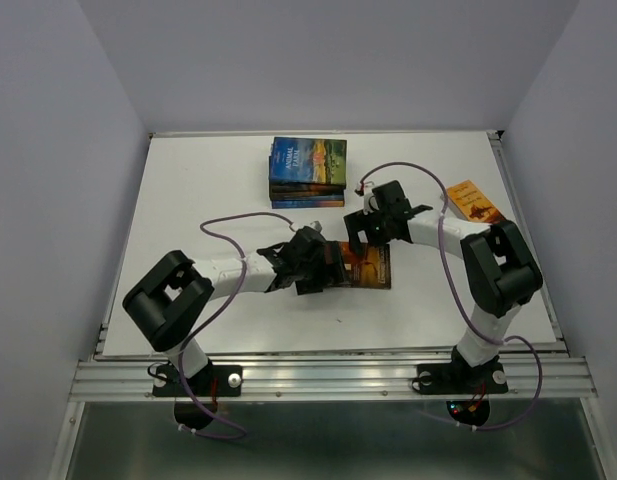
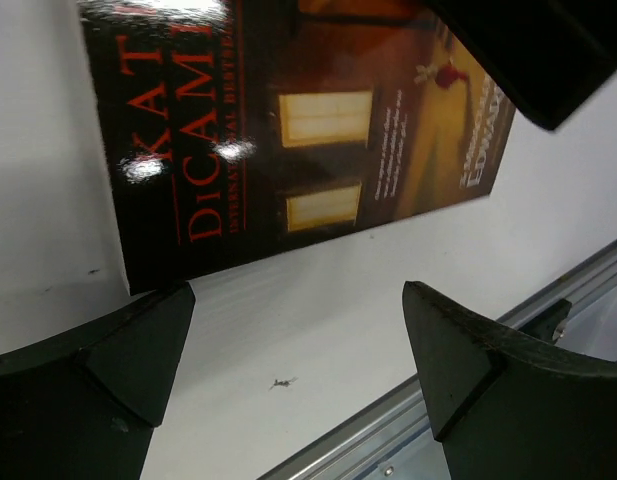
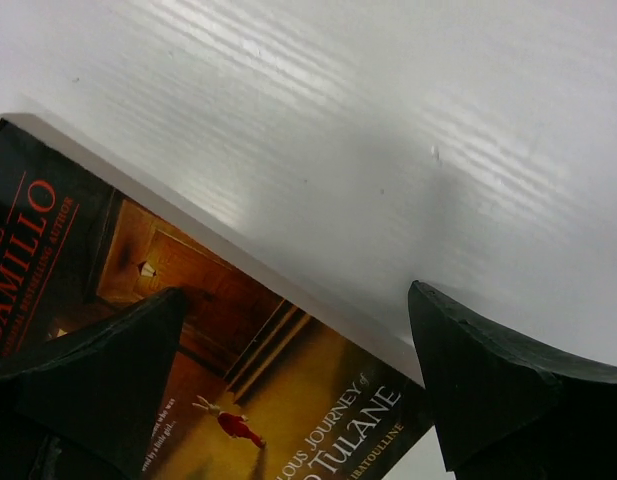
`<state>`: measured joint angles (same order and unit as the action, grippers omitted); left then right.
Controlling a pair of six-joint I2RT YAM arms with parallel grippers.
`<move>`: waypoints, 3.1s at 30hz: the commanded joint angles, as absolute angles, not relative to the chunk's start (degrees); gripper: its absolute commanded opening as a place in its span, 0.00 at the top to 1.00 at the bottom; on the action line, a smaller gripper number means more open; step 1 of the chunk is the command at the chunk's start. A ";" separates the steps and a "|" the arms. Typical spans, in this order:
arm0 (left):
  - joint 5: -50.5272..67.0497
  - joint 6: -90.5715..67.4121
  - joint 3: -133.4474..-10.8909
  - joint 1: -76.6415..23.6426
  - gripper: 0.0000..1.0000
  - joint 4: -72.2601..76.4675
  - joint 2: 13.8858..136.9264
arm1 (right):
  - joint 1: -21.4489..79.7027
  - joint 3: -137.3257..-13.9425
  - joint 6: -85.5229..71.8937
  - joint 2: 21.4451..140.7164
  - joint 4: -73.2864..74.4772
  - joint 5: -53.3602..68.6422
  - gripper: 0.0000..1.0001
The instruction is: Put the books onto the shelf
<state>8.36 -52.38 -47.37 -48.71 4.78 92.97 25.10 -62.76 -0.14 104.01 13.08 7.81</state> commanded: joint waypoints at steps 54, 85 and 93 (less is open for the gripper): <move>24.81 -45.11 -52.36 -46.41 0.85 16.90 96.33 | 26.81 -37.09 -30.76 88.60 11.07 18.37 0.57; -14.24 -40.95 -80.05 -30.86 1.00 9.23 85.23 | 24.61 -55.63 -31.20 69.16 21.71 -8.97 0.00; -15.82 -56.93 -98.95 -27.86 1.00 6.51 105.63 | 18.03 -55.72 -31.29 73.83 21.62 -0.44 0.00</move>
